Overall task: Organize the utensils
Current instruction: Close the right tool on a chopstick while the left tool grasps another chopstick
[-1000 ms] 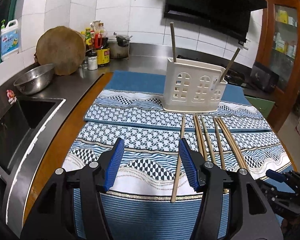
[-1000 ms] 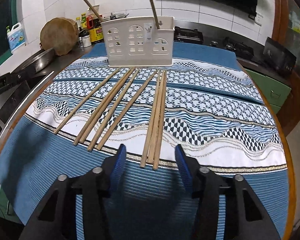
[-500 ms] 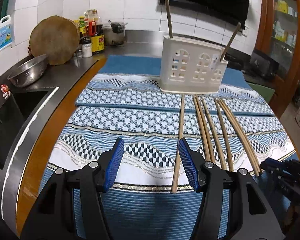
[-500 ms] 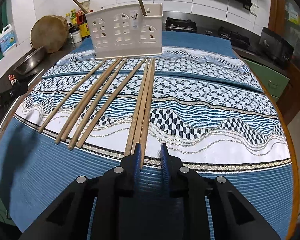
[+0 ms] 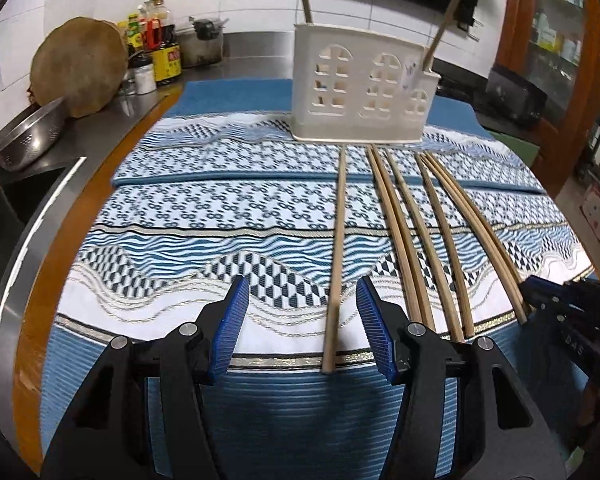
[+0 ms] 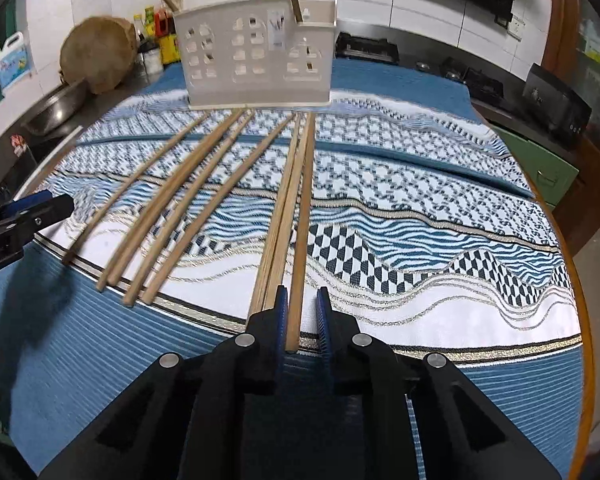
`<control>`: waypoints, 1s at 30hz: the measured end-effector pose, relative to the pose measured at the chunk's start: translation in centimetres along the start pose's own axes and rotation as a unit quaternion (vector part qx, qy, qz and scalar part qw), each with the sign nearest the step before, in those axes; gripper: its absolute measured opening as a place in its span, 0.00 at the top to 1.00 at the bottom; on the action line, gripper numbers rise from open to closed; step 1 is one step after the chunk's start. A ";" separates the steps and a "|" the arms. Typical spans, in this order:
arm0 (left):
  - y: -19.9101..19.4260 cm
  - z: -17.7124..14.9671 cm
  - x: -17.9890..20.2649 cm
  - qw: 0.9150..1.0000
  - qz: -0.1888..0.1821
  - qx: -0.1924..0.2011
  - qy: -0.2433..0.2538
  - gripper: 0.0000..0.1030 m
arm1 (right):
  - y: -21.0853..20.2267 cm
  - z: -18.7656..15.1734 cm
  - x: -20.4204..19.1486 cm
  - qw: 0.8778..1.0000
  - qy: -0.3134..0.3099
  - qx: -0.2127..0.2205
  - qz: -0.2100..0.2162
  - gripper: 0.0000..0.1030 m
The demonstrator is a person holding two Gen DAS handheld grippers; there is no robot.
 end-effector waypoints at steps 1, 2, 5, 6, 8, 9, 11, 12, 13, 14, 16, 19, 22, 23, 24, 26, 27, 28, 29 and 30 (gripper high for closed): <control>0.3 -0.1 0.2 1.000 -0.004 -0.004 0.004 0.53 | 0.1 0.1 0.0 1.000 -0.002 0.000 -0.001 0.87; 0.6 -0.2 0.4 1.000 -0.008 -0.009 0.007 0.56 | 0.1 0.2 0.1 1.000 -0.001 0.000 0.000 0.88; 1.7 -0.5 0.9 0.999 -0.028 -0.028 0.009 0.69 | 0.2 0.3 0.5 1.000 0.007 0.000 0.004 0.93; 2.0 -0.5 1.0 0.999 -0.034 -0.033 0.009 0.72 | 0.2 0.3 0.6 1.000 0.009 0.001 0.006 0.93; 2.6 -0.6 1.2 0.998 -0.044 -0.040 0.010 0.75 | 0.2 0.3 0.6 1.000 0.008 0.002 0.007 0.93; 2.8 -0.6 1.3 0.998 -0.044 -0.041 0.011 0.75 | 0.2 0.3 0.6 1.000 0.008 0.003 0.007 0.93; 3.1 -0.6 1.4 0.998 -0.047 -0.040 0.014 0.75 | 0.2 0.3 0.6 1.000 0.008 0.003 0.009 0.93; 3.2 -0.5 1.4 0.998 -0.047 -0.040 0.016 0.76 | 0.3 0.3 0.6 1.000 0.010 0.003 0.010 0.93; 3.2 -0.4 1.4 0.998 -0.047 -0.041 0.016 0.78 | 0.3 0.4 0.6 1.000 0.010 0.004 0.011 0.93; 3.2 -0.3 1.4 0.998 -0.050 -0.040 0.015 0.79 | 0.3 0.4 0.6 1.000 0.010 0.004 0.010 0.93; 3.2 -0.3 1.5 0.998 -0.052 -0.039 0.014 0.85 | 0.4 0.5 0.6 1.000 0.010 0.006 0.010 0.93; 3.1 -0.4 2.0 0.997 -0.059 -0.037 0.023 0.92 | 0.4 0.5 0.6 1.000 0.011 0.007 0.011 0.93; 3.2 -0.4 2.3 0.997 -0.059 -0.039 0.029 0.93 | 0.4 0.5 0.6 1.000 0.012 0.007 0.013 0.93; 3.3 -0.5 2.2 0.997 -0.057 -0.041 0.030 0.93 | 0.4 0.5 0.6 1.000 0.011 0.007 0.013 0.93; 3.4 -0.5 2.2 0.997 -0.055 -0.043 0.032 0.93 | 0.4 0.5 0.6 1.000 0.011 0.008 0.013 0.93; 3.5 -0.3 2.3 0.997 -0.051 -0.045 0.037 0.92 | 0.5 0.6 0.7 1.000 0.010 0.008 0.014 0.93; 3.6 -0.3 2.2 0.997 -0.050 -0.046 0.036 0.92 | 0.5 0.6 0.6 1.000 0.010 0.008 0.014 0.93; 3.5 -0.3 2.3 0.997 -0.048 -0.046 0.037 0.92 | 0.5 0.6 0.6 1.000 0.010 0.008 0.015 0.93; 3.5 -0.3 2.4 0.997 -0.044 -0.045 0.040 0.92 | 0.5 0.6 0.6 1.000 0.010 0.008 0.015 0.93; 3.5 -0.4 2.4 0.997 -0.041 -0.045 0.043 0.92 | 0.5 0.7 0.6 1.000 0.010 0.007 0.015 0.93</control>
Point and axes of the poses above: each gripper's, at about its wrist camera, not at the fingertips, and y roughly the way its jaws point, x to its right, z to its top, the point moved 8 cm from there along y, roughly the way its jaws point, and after that the axes turned 3 degrees about -z, right-handed, at the moved point
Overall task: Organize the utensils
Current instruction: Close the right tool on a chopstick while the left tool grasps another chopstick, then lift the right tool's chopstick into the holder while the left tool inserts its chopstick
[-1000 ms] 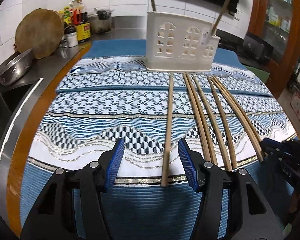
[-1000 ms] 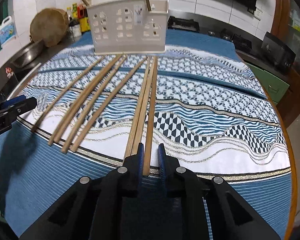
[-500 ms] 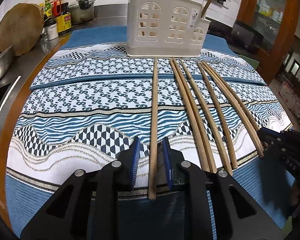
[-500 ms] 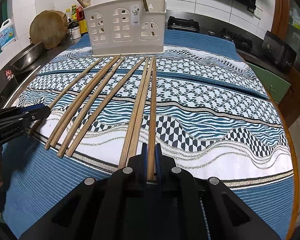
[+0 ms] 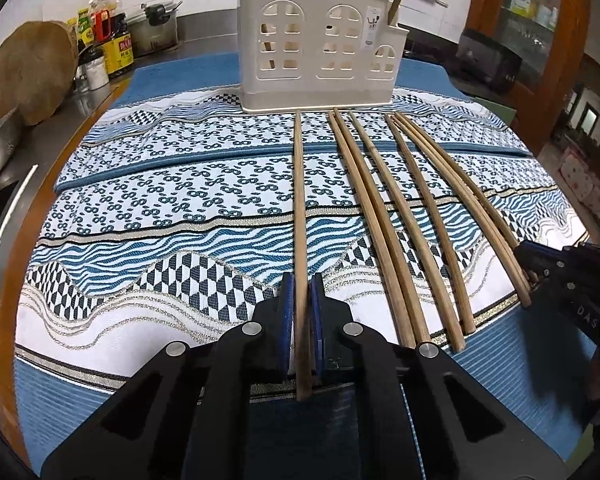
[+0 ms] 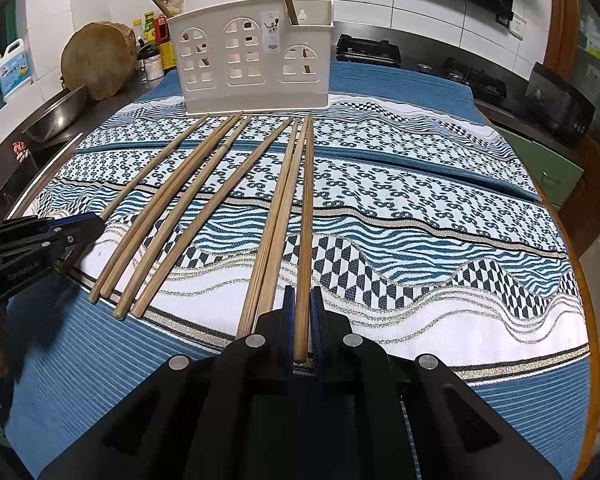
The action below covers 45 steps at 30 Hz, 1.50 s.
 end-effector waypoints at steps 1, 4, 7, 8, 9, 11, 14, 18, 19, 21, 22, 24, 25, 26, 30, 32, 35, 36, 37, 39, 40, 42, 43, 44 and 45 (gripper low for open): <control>0.0 0.0 0.0 1.000 0.001 -0.001 0.001 0.92 | 0.0 0.0 0.0 1.000 0.000 0.001 0.000 0.93; -0.1 0.1 -0.1 1.000 -0.007 -0.004 -0.006 0.95 | -0.5 0.1 0.2 1.000 0.004 0.005 0.002 0.93; -0.5 0.1 -0.3 1.000 -0.013 -0.003 -0.007 0.95 | -1.9 0.7 0.5 1.000 0.006 0.020 0.002 0.93; -0.9 0.1 -0.3 1.000 -0.015 0.001 -0.009 0.95 | -2.3 0.9 0.5 1.000 0.006 0.025 0.002 0.93; -1.2 0.2 -0.5 1.000 -0.017 0.005 -0.010 0.95 | -3.1 1.4 0.6 0.999 0.005 0.033 0.002 0.93; -2.0 0.5 -0.6 1.000 -0.020 0.015 -0.012 0.95 | -4.3 2.2 0.7 0.999 0.003 0.047 0.003 0.93; -3.8 1.3 -0.8 0.999 -0.022 0.040 -0.012 0.95 | -6.5 3.8 0.9 0.997 -0.001 0.074 0.005 0.93; -5.8 3.1 -0.8 0.997 -0.028 0.070 -0.008 0.95 | -8.9 6.5 1.0 0.994 -0.009 0.105 0.010 0.93; -6.2 3.6 -0.8 0.997 -0.029 0.076 -0.007 0.95 | -9.4 7.3 1.0 0.994 -0.011 0.111 0.013 0.93; -6.6 4.5 -0.9 0.996 -0.030 0.085 -0.005 0.95 | -10.2 8.9 1.2 0.993 -0.015 0.119 0.019 0.93; -6.9 5.0 -1.0 0.995 -0.029 0.091 -0.004 0.95 | -10.5 9.8 1.2 0.992 -0.018 0.123 0.020 0.93; -7.2 5.8 -1.2 0.995 -0.027 0.100 -0.002 0.95 | -11.0 11.4 1.4 0.991 -0.025 0.128 0.022 0.93; -7.4 6.2 -1.3 0.994 -0.026 0.103 -0.003 0.95 | -11.2 12.2 1.4 0.991 -0.027 0.130 0.023 0.93; -7.6 6.6 -1.4 0.994 -0.026 0.107 -0.003 0.95 | -11.4 13.1 1.5 0.991 -0.031 0.132 0.024 0.93; -8.5 8.2 -1.5 0.991 -0.026 0.129 0.000 0.95 | -12.2 16.3 1.6 0.989 -0.042 0.139 0.024 0.93; -8.6 8.7 -1.5 0.991 -0.028 0.134 0.001 0.95 | -12.4 17.6 1.7 0.989 -0.045 0.140 0.025 0.93; -8.5 9.6 -1.6 0.990 -0.030 0.135 0.005 0.95 | -12.8 20.1 1.8 0.988 -0.049 0.143 0.030 0.93; -8.6 10.0 -1.6 0.990 -0.033 0.135 0.006 0.95 | -13.0 20.9 1.8 0.987 -0.052 0.147 0.028 0.93; -8.7 10.4 -1.6 0.990 -0.032 0.136 0.008 0.95 | -13.2 21.6 1.9 0.987 -0.054 0.151 0.024 0.93; -9.0 11.1 -1.5 0.990 -0.029 0.140 0.015 0.95 | -13.8 23.4 2.0 0.985 -0.053 0.164 0.018 0.93; -9.2 11.5 -1.5 0.989 -0.030 0.142 0.016 0.95 | -14.1 24.5 2.2 0.984 -0.050 0.171 0.018 0.93; -9.5 12.3 -1.5 0.989 -0.029 0.144 0.020 0.95 | -14.6 26.4 2.3 0.982 -0.044 0.182 0.020 0.93; -9.7 12.7 -1.5 0.989 -0.027 0.146 0.022 0.95 | -14.8 27.3 2.2 0.981 -0.041 0.188 0.022 0.93; -9.8 13.0 -1.5 0.988 -0.028 0.147 0.024 0.95 | -15.0 28.4 2.2 0.979 -0.039 0.197 0.019 0.93; -10.0 13.4 -1.4 0.988 -0.031 0.148 0.026 0.95 | -15.1 29.3 2.1 0.978 -0.040 0.203 0.015 0.93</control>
Point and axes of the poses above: each gripper's, at about its wrist camera, not at the fingertips, and y roughly the way its jaws point, x to its right, z to its top, the point moved 8 cm from there along y, roughly the way its jaws point, and after that the axes turned 3 degrees about -z, right-handed, at the moved point
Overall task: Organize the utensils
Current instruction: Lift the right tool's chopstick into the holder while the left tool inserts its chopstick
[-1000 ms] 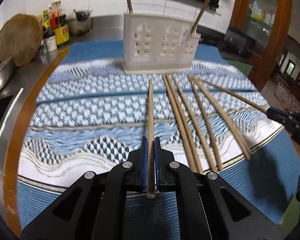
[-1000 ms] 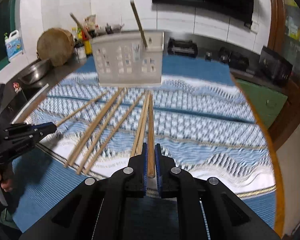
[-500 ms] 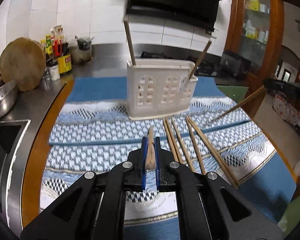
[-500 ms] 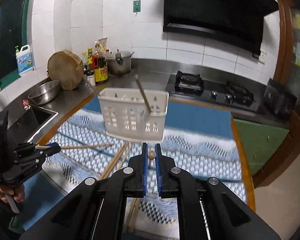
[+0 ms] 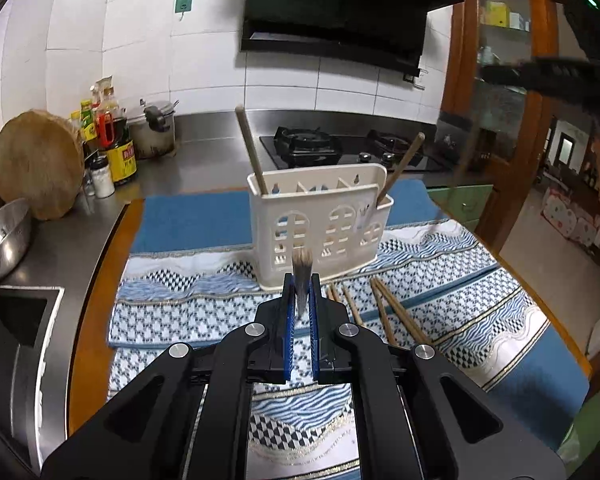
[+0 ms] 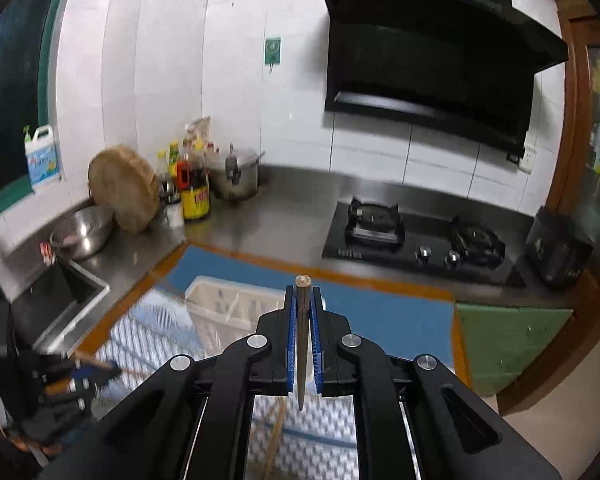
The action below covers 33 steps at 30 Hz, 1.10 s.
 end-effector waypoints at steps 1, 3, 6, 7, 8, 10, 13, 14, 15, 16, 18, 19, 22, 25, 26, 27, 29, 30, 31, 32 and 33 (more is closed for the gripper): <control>-0.1 0.3 0.0 1.000 0.000 0.002 0.002 0.95 | 0.3 0.7 0.0 1.000 -0.001 0.005 -0.003 0.93; -0.2 0.9 0.1 1.000 -0.001 0.005 0.006 0.95 | 0.9 2.1 -0.1 1.000 -0.003 0.016 -0.010 0.93; -0.3 1.5 0.1 1.000 -0.005 0.008 0.007 0.95 | 1.9 3.6 -0.1 1.000 0.000 0.026 -0.008 0.93; -0.3 1.7 0.0 1.000 -0.007 0.009 0.006 0.95 | 2.3 3.9 -0.1 1.000 0.002 0.027 -0.011 0.93; -0.3 1.8 0.0 1.000 -0.007 0.010 0.006 0.95 | 3.0 4.1 -0.2 0.999 0.000 0.029 -0.013 0.93; -0.3 2.2 -0.1 1.000 -0.007 0.011 0.007 0.95 | 4.0 4.2 -0.4 1.000 -0.002 0.027 -0.014 0.93; -0.7 3.2 -0.2 1.000 -0.010 0.019 0.007 0.95 | 5.9 3.6 -0.6 1.000 0.000 0.012 -0.011 0.93; -0.9 3.5 -0.3 1.000 -0.011 0.021 0.008 0.95 | 6.4 3.2 -0.6 1.000 -0.002 0.008 -0.014 0.93; -1.1 4.1 -0.2 1.000 -0.012 0.026 0.009 0.95 | 6.8 2.9 -0.6 1.000 -0.003 0.004 -0.014 0.93; -1.4 4.7 -0.2 0.999 -0.012 0.031 0.011 0.95 | 7.3 2.5 -0.7 1.000 -0.004 -0.002 -0.013 0.93; -1.9 6.1 0.0 0.999 -0.010 0.044 0.016 0.95 | 8.1 1.6 -0.7 1.000 -0.004 -0.013 -0.014 0.93; -2.3 7.0 0.2 0.998 -0.010 0.053 0.019 0.95 | 8.4 1.2 -0.7 1.000 -0.005 -0.017 -0.014 0.93; -3.4 9.6 0.6 0.996 -0.007 0.080 0.027 0.95 | 8.8 0.4 -0.7 1.000 -0.007 -0.023 -0.015 0.93; -3.8 12.1 1.0 0.995 -0.006 0.100 0.024 0.95 | 8.8 0.2 -0.6 1.000 -0.006 -0.022 -0.013 0.92; -3.8 13.2 1.1 0.994 0.000 0.109 0.027 0.95 | 8.7 0.2 -0.6 1.000 -0.004 -0.021 -0.012 0.90; -3.7 13.7 1.2 0.993 0.005 0.114 0.029 0.95 | 8.6 0.1 -0.6 1.000 -0.004 -0.020 -0.010 0.89; -3.4 15.0 1.4 0.992 0.013 0.124 0.033 0.95 | 8.1 -0.1 -0.5 1.000 -0.008 -0.015 -0.011 0.78; -3.1 15.6 1.4 0.991 0.019 0.130 0.036 0.95 | 7.7 -0.2 -0.5 1.000 -0.013 -0.011 -0.013 0.78; -2.8 16.2 1.4 0.990 0.027 0.134 0.038 0.95 | 7.4 -0.2 -0.6 1.000 -0.016 -0.009 -0.013 0.78; -2.7 16.5 1.5 0.990 0.028 0.136 0.037 0.95 | 7.0 -0.3 -0.6 1.000 -0.021 -0.004 -0.014 0.77; -2.2 17.0 1.4 0.989 0.031 0.138 0.035 0.95 | 6.6 -0.4 -0.6 1.000 -0.022 -0.002 -0.013 0.77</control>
Point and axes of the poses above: each gripper's, at about its wrist camera, not at the fingertips, and y roughly the way its jaws point, x to its right, z to its top, the point moved 8 cm from there along y, roughly the way its jaws point, and after that the axes turned 3 degrees about -z, right-handed, at the moved point
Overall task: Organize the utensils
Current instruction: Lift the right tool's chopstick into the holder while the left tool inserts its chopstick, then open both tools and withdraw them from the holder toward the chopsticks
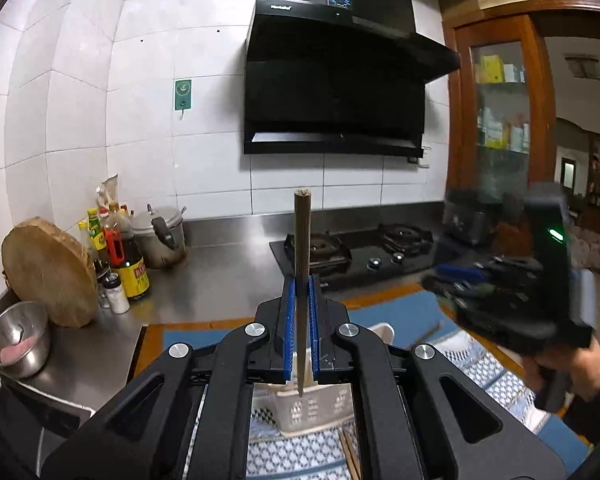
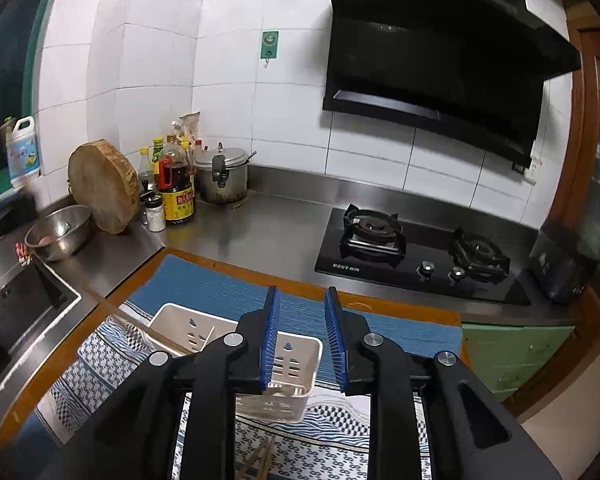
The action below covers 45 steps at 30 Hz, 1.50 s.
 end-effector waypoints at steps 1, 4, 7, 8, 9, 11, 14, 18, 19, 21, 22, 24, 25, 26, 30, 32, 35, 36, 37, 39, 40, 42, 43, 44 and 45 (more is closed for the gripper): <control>0.3 0.2 0.0 1.000 0.003 0.001 -0.002 0.95 | -0.4 -0.2 0.0 1.000 -0.002 0.002 0.003 0.75; 1.7 0.3 -0.2 1.000 0.004 0.000 -0.014 0.95 | -1.6 -1.1 0.1 1.000 -0.007 0.007 0.006 0.70; 2.9 -0.3 -0.6 1.000 0.005 -0.007 -0.028 0.95 | -2.7 -2.4 0.1 1.000 -0.013 0.008 0.008 0.69; 3.3 -0.7 -0.7 0.999 0.006 -0.010 -0.031 0.95 | -3.1 -3.0 0.1 1.000 -0.014 0.008 0.009 0.69; 3.7 -1.1 -0.8 0.999 0.007 -0.010 -0.032 0.95 | -3.5 -3.6 0.1 1.000 -0.014 0.008 0.011 0.68; 4.4 -1.9 -1.1 0.999 0.010 -0.020 -0.034 0.95 | -4.1 -4.7 0.0 1.000 -0.012 0.005 0.016 0.67; 5.5 -3.4 -1.4 0.998 0.002 -0.043 -0.047 0.95 | -4.8 -7.0 -0.4 1.000 -0.015 -0.005 0.021 0.66; 6.2 -4.7 -1.9 0.997 0.005 -0.065 -0.052 0.95 | -5.4 -9.5 -0.9 0.999 -0.009 -0.019 0.030 0.63; 6.1 -4.8 -1.9 0.997 0.007 -0.065 -0.051 0.93 | -5.5 -10.3 -1.1 0.999 -0.007 -0.025 0.032 0.63; 6.0 -4.9 -1.8 0.997 0.006 -0.065 -0.046 0.93 | -5.7 -11.7 -1.2 0.999 -0.003 -0.035 0.033 0.63; 5.9 -4.9 -1.7 0.997 0.006 -0.065 -0.045 0.92 | -5.8 -12.4 -1.2 0.999 0.000 -0.040 0.033 0.63; 5.6 -4.8 -1.5 0.997 0.005 -0.066 -0.043 0.91 | -5.9 -14.1 -1.2 0.998 0.007 -0.054 0.036 0.62; 5.4 -4.8 -1.5 0.997 0.007 -0.065 -0.044 0.91 | -6.0 -15.0 -1.3 0.997 0.015 -0.062 0.038 0.62; 5.2 -4.8 -1.4 0.997 0.006 -0.065 -0.044 0.91 | -6.2 -15.9 -1.3 0.997 0.021 -0.069 0.041 0.62; 3.4 -5.0 -1.3 0.997 0.003 -0.060 -0.046 0.91 | -6.8 -19.2 -1.7 0.993 0.048 -0.093 0.049 0.62; 2.3 -5.5 -1.2 0.997 0.000 -0.057 -0.049 0.87 | -7.0 -21.0 -2.1 0.991 0.058 -0.109 0.055 0.62; 0.5 -7.2 -0.9 0.997 -0.002 -0.065 -0.051 0.84 | -7.2 -24.2 -3.3 0.988 0.049 -0.137 0.051 0.63; 0.1 -7.8 -0.8 0.996 -0.003 -0.068 -0.051 0.84 | -7.3 -24.9 -3.5 0.988 0.047 -0.141 0.050 0.63; -0.5 -8.6 -0.7 0.996 -0.003 -0.073 -0.051 0.84 | -7.4 -25.7 -3.9 0.987 0.048 -0.146 0.051 0.63; -1.4 -10.0 -0.6 0.995 -0.004 -0.080 -0.054 0.84 | -7.5 -26.9 -4.3 0.985 0.049 -0.156 0.050 0.68; -2.0 -10.9 -0.6 0.995 -0.005 -0.085 -0.057 0.84 | -7.4 -27.7 -4.4 0.984 0.050 -0.162 0.047 0.70; -2.8 -12.7 -0.8 0.994 -0.004 -0.094 -0.063 0.84 | -7.2 -28.9 -4.4 0.982 0.056 -0.174 0.047 0.72; -3.2 -13.6 -0.8 0.993 -0.005 -0.099 -0.066 0.84 | -7.0 -29.4 -4.4 0.981 0.060 -0.179 0.047 0.74; -3.7 -14.7 -0.8 0.992 -0.004 -0.106 -0.068 0.84 | -6.9 -29.8 -4.5 0.980 0.063 -0.182 0.047 0.74; -4.0 -15.4 -0.9 0.991 -0.001 -0.110 -0.071 0.84 | -6.8 -30.0 -4.6 0.980 0.065 -0.184 0.048 0.74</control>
Point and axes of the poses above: each gripper's, at about its wrist camera, not at the fingertips, and y roughly the way its jaws point, x to its right, z to its top, the point moved 8 cm from there along y, roughly the way its jaws point, and after that the axes turned 3 degrees about -z, right-handed, at the moved point
